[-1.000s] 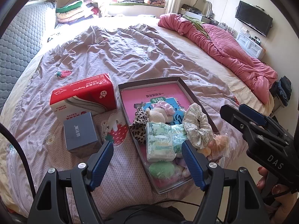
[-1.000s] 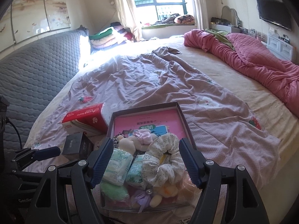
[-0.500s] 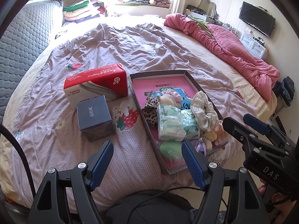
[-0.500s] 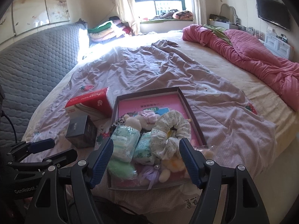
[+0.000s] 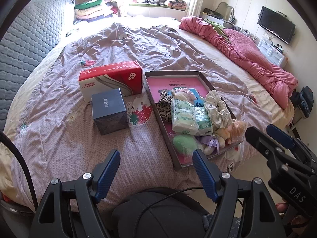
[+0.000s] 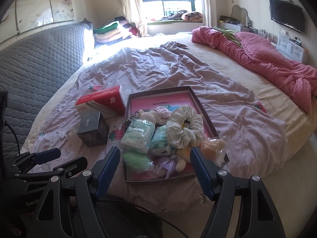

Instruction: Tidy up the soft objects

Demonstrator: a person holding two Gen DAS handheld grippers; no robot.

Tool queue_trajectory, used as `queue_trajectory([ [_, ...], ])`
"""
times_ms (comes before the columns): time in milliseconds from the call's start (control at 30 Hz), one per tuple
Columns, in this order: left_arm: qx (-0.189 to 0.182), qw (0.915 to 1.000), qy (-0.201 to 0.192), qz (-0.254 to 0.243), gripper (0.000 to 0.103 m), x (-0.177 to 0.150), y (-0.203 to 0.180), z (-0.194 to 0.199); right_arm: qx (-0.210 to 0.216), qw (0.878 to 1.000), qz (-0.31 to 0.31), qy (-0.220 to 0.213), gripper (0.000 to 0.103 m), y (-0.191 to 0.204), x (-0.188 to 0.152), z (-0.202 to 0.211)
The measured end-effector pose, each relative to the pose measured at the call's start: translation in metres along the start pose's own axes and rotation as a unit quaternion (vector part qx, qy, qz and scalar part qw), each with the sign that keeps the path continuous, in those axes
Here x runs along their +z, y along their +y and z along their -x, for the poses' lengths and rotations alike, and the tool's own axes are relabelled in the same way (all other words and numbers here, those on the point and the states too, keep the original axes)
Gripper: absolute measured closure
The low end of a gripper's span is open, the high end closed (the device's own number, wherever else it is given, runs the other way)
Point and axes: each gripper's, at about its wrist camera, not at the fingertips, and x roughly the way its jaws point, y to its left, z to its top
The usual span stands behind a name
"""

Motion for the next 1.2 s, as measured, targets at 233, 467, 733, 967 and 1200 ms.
queue_trajectory([
  [233, 0.007, 0.9999, -0.008, -0.006, 0.028, -0.012, -0.002, 0.015, -0.015, 1.0, -0.013, -0.004, 0.028, 0.002, -0.009, 0.018],
  [467, 0.008, 0.9997, -0.014, -0.017, 0.028, -0.02, -0.007, 0.022, -0.015, 1.0, -0.014, -0.015, 0.028, 0.006, -0.022, 0.032],
  [733, 0.007, 0.9997, -0.015, -0.017, 0.028, -0.027, -0.005, 0.025, -0.018, 0.999, -0.029, -0.018, 0.023, -0.002, -0.028, 0.038],
  [967, 0.012, 0.9999, -0.007, -0.01, 0.028, -0.034, -0.002, 0.022, -0.015, 1.0, -0.026, -0.007, 0.023, 0.004, -0.037, 0.034],
  [1200, 0.026, 0.9996, -0.009, -0.008, 0.022, -0.038, 0.003, 0.018, -0.002, 1.0, -0.007, 0.002, 0.023, 0.017, -0.044, 0.027],
])
